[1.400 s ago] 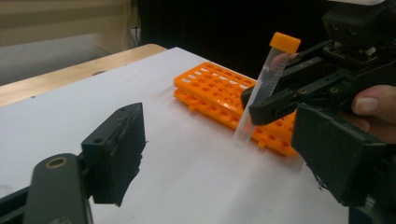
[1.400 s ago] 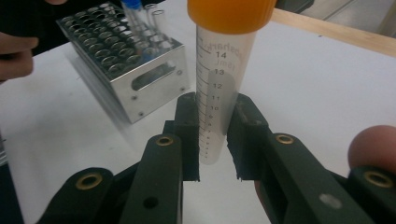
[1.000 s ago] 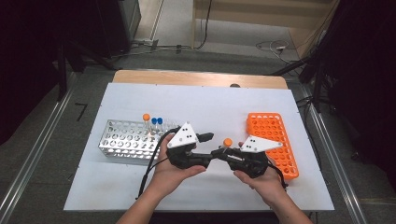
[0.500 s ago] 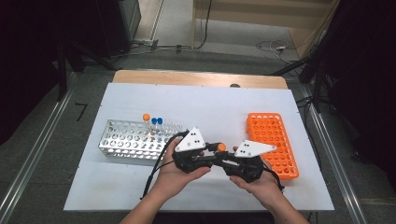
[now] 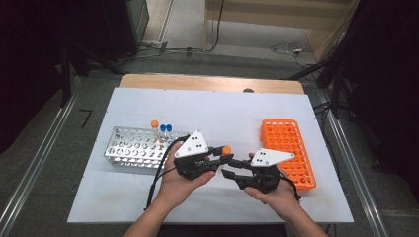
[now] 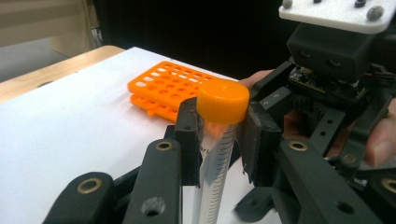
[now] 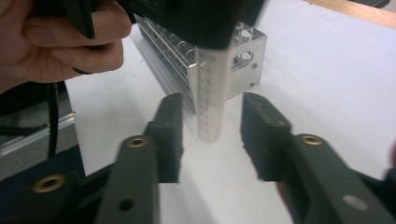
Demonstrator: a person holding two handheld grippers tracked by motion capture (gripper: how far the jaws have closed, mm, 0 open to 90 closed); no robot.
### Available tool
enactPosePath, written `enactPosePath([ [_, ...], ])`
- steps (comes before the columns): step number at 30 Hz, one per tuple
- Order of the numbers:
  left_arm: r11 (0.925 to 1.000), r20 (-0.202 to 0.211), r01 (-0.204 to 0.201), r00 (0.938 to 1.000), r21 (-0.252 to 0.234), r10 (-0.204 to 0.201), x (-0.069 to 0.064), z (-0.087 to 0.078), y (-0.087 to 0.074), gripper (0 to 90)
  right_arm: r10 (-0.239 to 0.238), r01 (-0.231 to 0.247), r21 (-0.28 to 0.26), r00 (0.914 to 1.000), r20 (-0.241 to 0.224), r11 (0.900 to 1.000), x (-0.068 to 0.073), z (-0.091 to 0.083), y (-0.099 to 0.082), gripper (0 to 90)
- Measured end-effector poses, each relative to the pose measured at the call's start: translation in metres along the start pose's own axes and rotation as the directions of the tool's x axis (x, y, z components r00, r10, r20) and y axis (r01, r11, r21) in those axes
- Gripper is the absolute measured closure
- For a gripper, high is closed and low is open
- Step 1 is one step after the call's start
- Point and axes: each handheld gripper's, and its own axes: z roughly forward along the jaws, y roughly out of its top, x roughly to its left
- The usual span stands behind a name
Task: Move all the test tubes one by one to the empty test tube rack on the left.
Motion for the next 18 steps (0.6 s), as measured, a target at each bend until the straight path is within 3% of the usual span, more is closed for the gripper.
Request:
enactPosePath([
  [7, 0.9996, -0.074, 0.016, 0.9971, -0.022, -0.018, 0.012, -0.020, 0.004, 71.3, 0.012, -0.011, -0.022, 0.9994, 0.032, 0.9997, -0.010, -0.012, -0.003, 22.6],
  [12, 0.9984, -0.132, 0.031, 0.9906, -0.046, -0.037, 0.022, -0.039, 0.007, 71.3, 0.032, -0.029, -0.035, 0.9977, 0.060, 0.9989, -0.021, -0.022, -0.009, 14.6],
  [18, 0.9970, -0.202, 0.036, 0.9781, -0.069, -0.049, 0.037, -0.062, 0.007, 71.3, 0.060, -0.055, -0.053, 0.9935, 0.097, 0.9971, -0.040, -0.037, -0.017, 8.8],
])
